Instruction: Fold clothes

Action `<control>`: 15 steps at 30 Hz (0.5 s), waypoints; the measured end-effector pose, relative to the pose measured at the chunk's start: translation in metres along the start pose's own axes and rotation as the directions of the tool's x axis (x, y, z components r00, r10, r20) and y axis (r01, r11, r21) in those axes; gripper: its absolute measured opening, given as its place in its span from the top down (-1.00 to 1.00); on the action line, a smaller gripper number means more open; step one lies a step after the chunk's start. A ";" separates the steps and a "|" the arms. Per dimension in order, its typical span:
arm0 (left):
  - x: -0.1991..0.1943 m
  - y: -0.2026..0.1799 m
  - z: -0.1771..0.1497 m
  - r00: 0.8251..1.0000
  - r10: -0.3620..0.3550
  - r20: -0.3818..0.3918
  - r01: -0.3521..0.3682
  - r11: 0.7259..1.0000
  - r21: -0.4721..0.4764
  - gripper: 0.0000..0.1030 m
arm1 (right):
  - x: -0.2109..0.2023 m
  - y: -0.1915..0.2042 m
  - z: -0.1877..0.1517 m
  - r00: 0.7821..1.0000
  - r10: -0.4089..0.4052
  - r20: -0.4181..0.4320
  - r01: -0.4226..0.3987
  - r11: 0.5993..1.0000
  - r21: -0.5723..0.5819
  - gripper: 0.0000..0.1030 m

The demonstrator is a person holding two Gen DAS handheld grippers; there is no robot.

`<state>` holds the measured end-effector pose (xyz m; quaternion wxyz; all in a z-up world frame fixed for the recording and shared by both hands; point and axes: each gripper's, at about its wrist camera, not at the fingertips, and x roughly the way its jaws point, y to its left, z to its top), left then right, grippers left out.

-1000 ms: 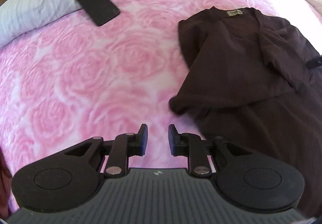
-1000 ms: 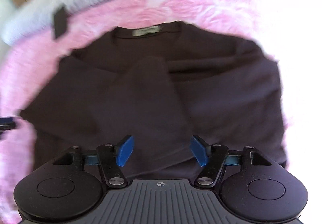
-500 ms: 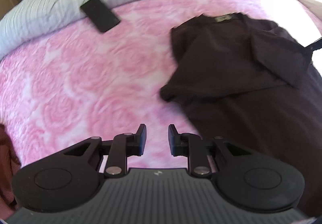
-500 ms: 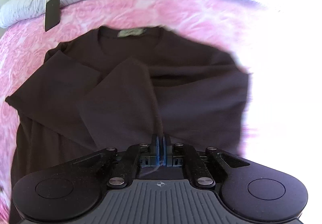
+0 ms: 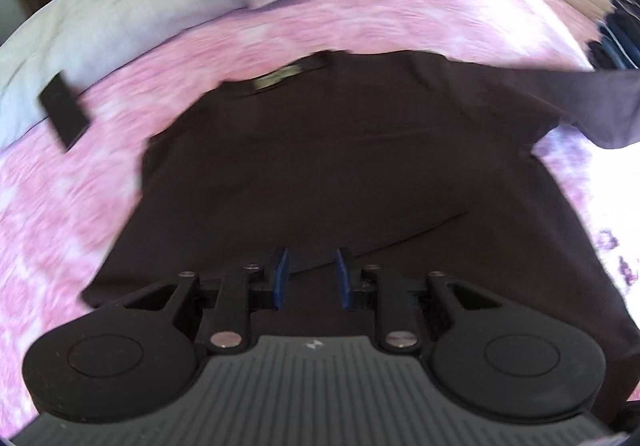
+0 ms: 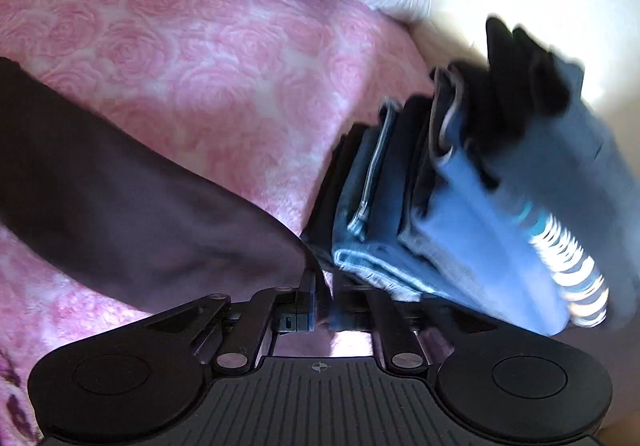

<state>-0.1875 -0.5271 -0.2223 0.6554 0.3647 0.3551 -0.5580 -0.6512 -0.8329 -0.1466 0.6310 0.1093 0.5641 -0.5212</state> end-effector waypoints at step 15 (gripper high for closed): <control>0.088 -0.117 0.023 0.998 -0.047 -0.032 0.057 0.869 0.491 0.25 | 0.019 0.105 -0.043 0.911 0.410 -0.046 -0.403 0.909 0.105 -0.19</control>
